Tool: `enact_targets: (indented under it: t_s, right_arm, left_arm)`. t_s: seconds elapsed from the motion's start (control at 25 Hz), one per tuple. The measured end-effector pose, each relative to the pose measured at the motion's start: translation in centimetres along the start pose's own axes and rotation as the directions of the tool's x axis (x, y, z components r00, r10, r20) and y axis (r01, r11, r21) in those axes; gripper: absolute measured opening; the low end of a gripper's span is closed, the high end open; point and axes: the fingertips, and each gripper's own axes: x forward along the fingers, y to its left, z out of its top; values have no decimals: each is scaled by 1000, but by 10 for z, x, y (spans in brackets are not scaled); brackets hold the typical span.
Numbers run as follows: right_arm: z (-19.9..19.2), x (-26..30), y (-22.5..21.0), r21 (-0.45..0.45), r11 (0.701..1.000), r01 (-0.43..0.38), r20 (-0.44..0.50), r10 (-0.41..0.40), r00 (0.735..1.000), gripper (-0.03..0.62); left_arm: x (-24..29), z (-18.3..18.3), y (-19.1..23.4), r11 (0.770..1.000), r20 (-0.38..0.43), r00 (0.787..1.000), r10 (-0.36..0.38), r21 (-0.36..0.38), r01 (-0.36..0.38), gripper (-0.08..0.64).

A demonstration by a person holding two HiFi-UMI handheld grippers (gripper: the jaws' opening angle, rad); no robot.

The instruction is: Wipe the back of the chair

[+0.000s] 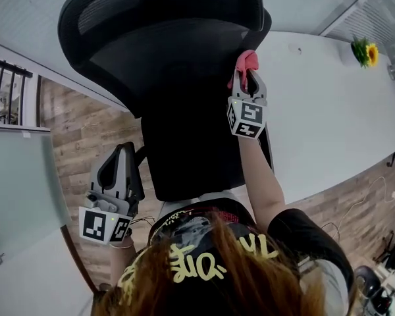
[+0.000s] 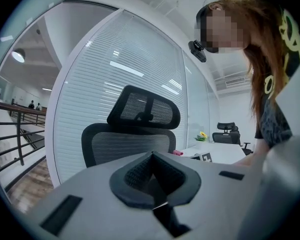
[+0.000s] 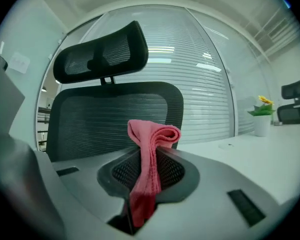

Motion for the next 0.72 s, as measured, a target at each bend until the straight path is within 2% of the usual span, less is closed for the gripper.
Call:
enact_targets:
  t_s: [0.4, 0.72]
  right_arm:
    - [-34, 19, -10, 33, 994, 101, -90, -97, 991, 71]
    - [-46, 33, -10, 64, 991, 114, -114, -106, 988, 71]
  left_arm:
    - [-1, -2, -2, 998, -10, 998, 62, 5, -62, -11]
    - [-4, -5, -1, 997, -19, 996, 83, 0, -83, -11]
